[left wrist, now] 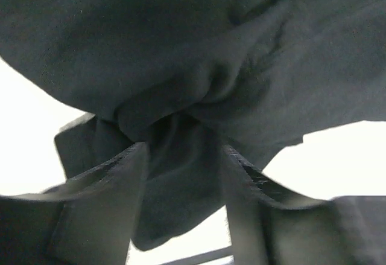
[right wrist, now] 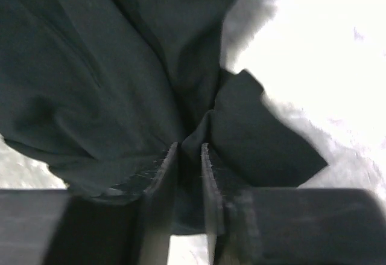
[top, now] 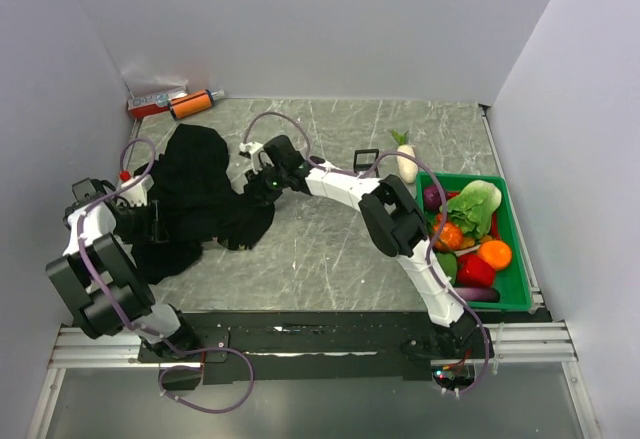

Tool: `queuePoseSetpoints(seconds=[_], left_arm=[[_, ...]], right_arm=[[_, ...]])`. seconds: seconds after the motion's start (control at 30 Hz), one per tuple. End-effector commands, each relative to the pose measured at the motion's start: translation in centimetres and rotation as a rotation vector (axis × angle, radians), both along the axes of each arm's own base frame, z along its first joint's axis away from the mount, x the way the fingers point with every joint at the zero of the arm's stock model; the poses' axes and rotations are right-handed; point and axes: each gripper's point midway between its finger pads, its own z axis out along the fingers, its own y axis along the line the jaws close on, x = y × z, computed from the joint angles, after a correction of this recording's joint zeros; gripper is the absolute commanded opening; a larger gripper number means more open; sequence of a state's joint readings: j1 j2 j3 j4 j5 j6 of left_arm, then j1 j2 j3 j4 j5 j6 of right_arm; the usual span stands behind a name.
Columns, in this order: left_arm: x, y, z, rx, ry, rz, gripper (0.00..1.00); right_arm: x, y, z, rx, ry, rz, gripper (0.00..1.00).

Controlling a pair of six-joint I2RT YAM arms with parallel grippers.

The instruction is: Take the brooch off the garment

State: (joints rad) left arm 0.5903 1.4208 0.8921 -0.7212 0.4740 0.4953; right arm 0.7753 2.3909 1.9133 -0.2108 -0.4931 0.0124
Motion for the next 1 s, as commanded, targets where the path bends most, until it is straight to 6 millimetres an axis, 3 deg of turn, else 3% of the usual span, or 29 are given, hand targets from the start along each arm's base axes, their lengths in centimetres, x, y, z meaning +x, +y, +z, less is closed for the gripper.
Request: queuePoseSetpoints(seconds=[0.0,0.03,0.1,0.13,0.2,0.23,0.27,0.3,0.33,0.37,0.4,0.43,0.47,0.57,0.6,0.63,0.7,0.73,0.77,0.8,0.83,0.87,0.93,0.97], left_arm=[[2.0,-0.3,0.5,-0.059,-0.066,-0.017,0.47],[2.0,-0.6,0.4,-0.079,-0.063,-0.024,0.34],[2.5,-1.1,1.0,-0.120,-0.072,-0.047,0.20],[2.1,-1.6,1.3,-0.147,-0.054,-0.053,0.05],[3.3,-1.7,3.9,-0.166,-0.113,-0.078,0.01],[3.2,-2.3,5.3,-0.188,-0.123,-0.095,0.01],[4.6,-2.3,8.8,-0.174,-0.226,-0.127,0.01],[5.2,-2.1,10.8,-0.158,-0.277,-0.133,0.01],[5.9,-2.1,13.0,-0.139,-0.334,-0.140,0.01],[7.2,-1.5,17.3,-0.066,-0.456,-0.152,0.01],[7.7,-1.6,19.7,-0.060,-0.512,-0.139,0.01],[8.3,-1.3,21.9,-0.031,-0.573,-0.136,0.01],[8.9,-1.1,25.9,0.024,-0.676,-0.138,0.01],[9.3,-1.0,31.6,0.082,-0.810,-0.124,0.01],[9.5,-1.0,32.1,0.089,-0.825,-0.131,0.01],[9.4,-1.4,32.3,0.089,-0.831,-0.150,0.01],[9.4,-3.0,29.8,0.081,-0.785,-0.202,0.12],[9.1,-3.6,28.5,0.096,-0.761,-0.218,0.34],[9.0,-5.9,24.7,0.066,-0.695,-0.281,0.41],[9.0,-7.0,23.2,0.064,-0.680,-0.307,0.48],[8.7,-8.0,21.6,0.073,-0.655,-0.326,0.55],[8.0,-10.9,17.6,0.032,-0.582,-0.393,0.57],[8.7,-12.4,15.3,0.029,-0.586,-0.419,0.59],[8.6,-12.9,12.9,-0.005,-0.542,-0.388,0.60]], right_arm=[[-0.2,-2.6,-0.8,-0.098,0.074,-0.038,0.08],[-0.5,-3.2,-1.1,-0.106,0.096,-0.040,0.00],[-0.2,-3.8,0.1,-0.059,0.134,-0.029,0.00],[0.1,-3.7,2.2,-0.016,0.114,-0.008,0.00],[1.3,-4.2,6.1,0.058,0.084,0.010,0.00],[1.9,-4.2,10.7,0.125,-0.009,0.065,0.00],[2.6,-4.5,13.2,0.157,-0.056,0.073,0.00],[3.1,-4.8,15.7,0.187,-0.109,0.082,0.00],[4.7,-6.1,20.9,0.245,-0.217,0.070,0.00],[5.4,-6.6,23.3,0.273,-0.267,0.059,0.00],[6.2,-7.4,25.7,0.304,-0.306,0.038,0.00],[7.3,-8.9,29.9,0.352,-0.389,0.010,0.00],[7.9,-9.7,32.2,0.381,-0.448,-0.010,0.00],[8.2,-11.7,39.0,0.471,-0.603,-0.042,0.00],[8.0,-12.1,40.3,0.491,-0.627,-0.042,0.00],[7.2,-12.4,42.0,0.513,-0.660,-0.034,0.00],[6.3,-12.5,43.8,0.560,-0.694,-0.020,0.00],[5.7,-12.8,44.0,0.569,-0.695,-0.022,0.00],[5.3,-12.8,44.3,0.579,-0.709,-0.019,0.00],[4.9,-12.5,44.8,0.597,-0.737,-0.022,0.00],[4.4,-12.5,44.2,0.587,-0.730,-0.020,0.00],[4.1,-12.2,44.0,0.584,-0.733,-0.009,0.00],[3.5,-11.8,43.8,0.579,-0.731,0.006,0.00],[3.4,-11.7,43.6,0.580,-0.724,0.007,0.00]])
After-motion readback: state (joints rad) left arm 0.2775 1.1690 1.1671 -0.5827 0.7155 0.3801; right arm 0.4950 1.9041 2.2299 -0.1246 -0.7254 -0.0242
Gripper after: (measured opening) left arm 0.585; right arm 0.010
